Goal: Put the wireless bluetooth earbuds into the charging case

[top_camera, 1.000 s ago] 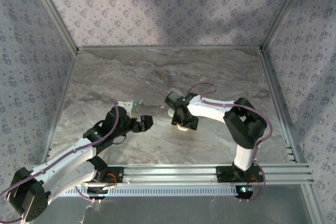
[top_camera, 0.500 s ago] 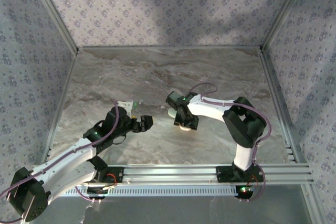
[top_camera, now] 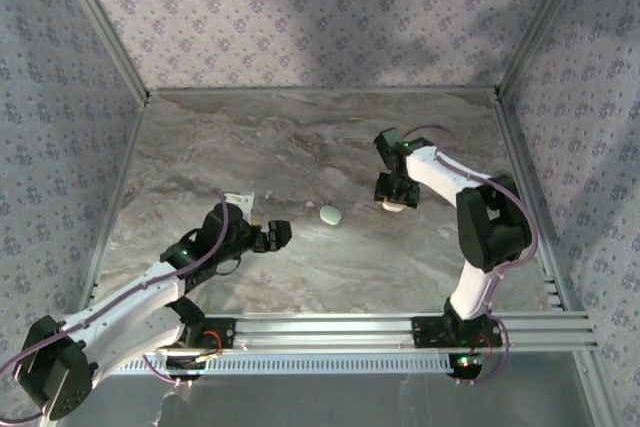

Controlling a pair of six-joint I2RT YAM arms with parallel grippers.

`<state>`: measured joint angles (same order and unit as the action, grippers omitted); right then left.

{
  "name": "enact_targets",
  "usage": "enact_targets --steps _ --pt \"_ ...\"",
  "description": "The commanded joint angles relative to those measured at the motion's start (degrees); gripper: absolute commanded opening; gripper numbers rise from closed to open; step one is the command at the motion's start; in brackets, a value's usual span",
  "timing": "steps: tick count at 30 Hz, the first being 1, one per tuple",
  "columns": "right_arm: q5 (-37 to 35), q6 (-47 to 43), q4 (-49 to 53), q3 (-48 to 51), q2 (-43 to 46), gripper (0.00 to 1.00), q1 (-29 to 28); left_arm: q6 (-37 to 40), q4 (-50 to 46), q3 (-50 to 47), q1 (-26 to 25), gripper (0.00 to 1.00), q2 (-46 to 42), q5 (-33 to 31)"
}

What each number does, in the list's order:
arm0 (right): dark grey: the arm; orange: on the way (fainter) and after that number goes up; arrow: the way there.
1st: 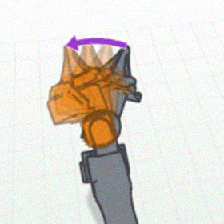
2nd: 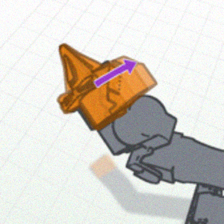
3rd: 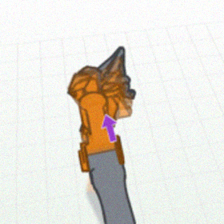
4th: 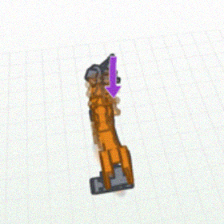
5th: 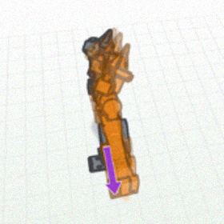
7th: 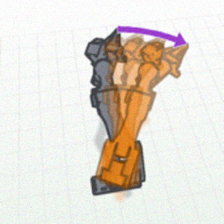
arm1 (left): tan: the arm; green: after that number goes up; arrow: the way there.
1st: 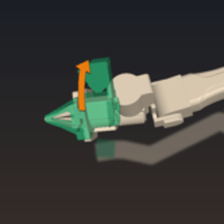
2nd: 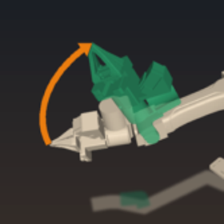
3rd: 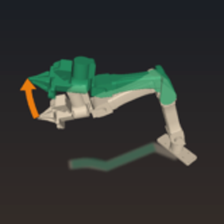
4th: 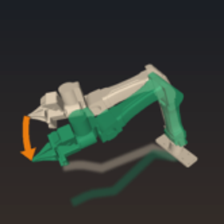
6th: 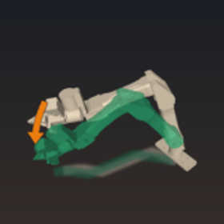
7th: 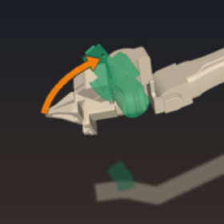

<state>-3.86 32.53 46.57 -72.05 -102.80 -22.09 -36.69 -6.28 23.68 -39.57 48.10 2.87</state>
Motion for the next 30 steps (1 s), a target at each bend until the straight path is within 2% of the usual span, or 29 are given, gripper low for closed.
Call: enact_targets --steps 1,7,13,21,30 --pt "1.3 -6.72 1.63 -3.31 -3.48 0.59 1.46 -0.73 1.16 1.43 0.37 1.0 0.71 -1.38" --pt "2.31 -9.68 2.02 -6.04 -8.49 0.6 2.96 -0.66 1.7 2.68 0.37 1.0 3.29 -1.12" --pt "3.89 -10.82 0.98 -5.4 -9.72 0.63 3.9 -0.64 1.81 3.2 0.37 1.0 4.09 -1.47" --pt "7.44 -12.48 0.8 -4.47 -8.31 0.8 5.2 -0.62 0.49 3.06 0.44 1.0 5.08 -0.81" --pt "9.04 -12.85 2.57 -4.0 -1.38 0.97 5.87 -0.92 -3.31 6.89 0.46 1.0 5.12 -0.6"
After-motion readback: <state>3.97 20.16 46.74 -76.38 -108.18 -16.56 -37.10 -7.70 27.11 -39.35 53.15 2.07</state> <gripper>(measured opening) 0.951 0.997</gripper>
